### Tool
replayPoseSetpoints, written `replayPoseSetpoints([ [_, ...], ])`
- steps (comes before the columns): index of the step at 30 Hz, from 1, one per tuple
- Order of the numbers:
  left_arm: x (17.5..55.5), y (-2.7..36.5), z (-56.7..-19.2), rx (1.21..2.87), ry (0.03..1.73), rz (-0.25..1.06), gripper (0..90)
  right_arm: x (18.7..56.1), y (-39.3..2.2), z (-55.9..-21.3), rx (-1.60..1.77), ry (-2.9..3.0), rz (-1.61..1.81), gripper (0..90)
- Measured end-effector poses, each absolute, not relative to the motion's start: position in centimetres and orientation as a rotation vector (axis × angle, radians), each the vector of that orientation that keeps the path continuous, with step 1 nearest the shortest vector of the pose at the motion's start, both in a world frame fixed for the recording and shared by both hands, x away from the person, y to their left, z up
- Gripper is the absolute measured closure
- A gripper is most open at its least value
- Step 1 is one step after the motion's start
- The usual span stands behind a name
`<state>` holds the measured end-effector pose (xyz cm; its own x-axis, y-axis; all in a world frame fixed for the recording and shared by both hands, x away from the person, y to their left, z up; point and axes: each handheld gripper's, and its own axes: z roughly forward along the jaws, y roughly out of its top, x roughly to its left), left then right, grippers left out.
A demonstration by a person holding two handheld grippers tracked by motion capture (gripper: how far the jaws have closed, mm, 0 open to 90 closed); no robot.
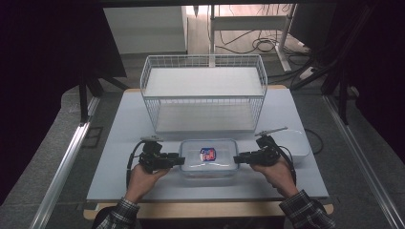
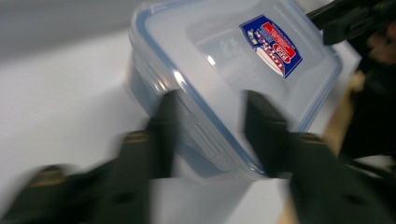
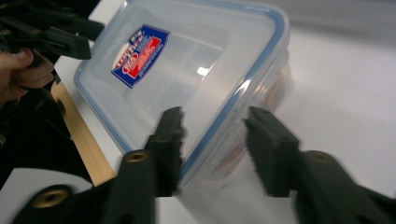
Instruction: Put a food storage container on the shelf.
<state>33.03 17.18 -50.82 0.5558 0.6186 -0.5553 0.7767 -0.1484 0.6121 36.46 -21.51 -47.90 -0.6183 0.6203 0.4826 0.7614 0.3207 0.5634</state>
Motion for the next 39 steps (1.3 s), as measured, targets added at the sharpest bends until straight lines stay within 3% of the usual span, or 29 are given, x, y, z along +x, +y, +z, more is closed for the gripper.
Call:
replayPoseSetpoints([
  [3, 34.0, 17.3, -51.7, 1.814, 1.178, -0.315, 28.5, 37.2, -21.0, -48.9, -1.275, -2.318, -1.171, 35.4],
  [8, 34.6, 17.4, -52.4, 1.784, 1.168, -0.39, 26.1, 38.3, -21.3, -49.5, -1.292, -2.232, -1.16, 33.0],
  [9, 34.8, 17.6, -53.0, 1.751, 1.169, -0.46, 26.3, 38.6, -21.3, -49.8, -1.286, -2.187, -1.143, 33.7],
  [11, 34.7, 17.5, -53.1, 1.744, 1.146, -0.507, 32.8, 38.6, -21.2, -49.9, -1.297, -2.164, -1.135, 33.7],
  [14, 34.1, 17.2, -52.4, 1.78, 1.147, -0.47, 32.1, 38.5, -21.4, -49.7, -1.329, -2.137, -1.133, 39.0],
  [18, 33.3, 17.8, -51.8, 1.746, 1.14, -0.437, 44.7, 37.6, -22.2, -49.0, -1.31, -2.128, -1.179, 50.7],
  [22, 32.9, 17.5, -51.0, 1.733, 1.15, -0.35, 48.7, 36.4, -22.2, -48.1, -1.301, -2.2, -1.229, 54.6],
  [30, 32.7, 17.3, -50.3, 1.712, 1.15, -0.289, 49.5, 35.7, -22.1, -47.8, -1.297, -2.257, -1.327, 54.4],
  [39, 33.2, 17.7, -45.7, 1.71, 1.082, -0.168, 49.4, 36.1, -21.7, -43.9, -1.229, -2.314, -1.464, 54.3],
])
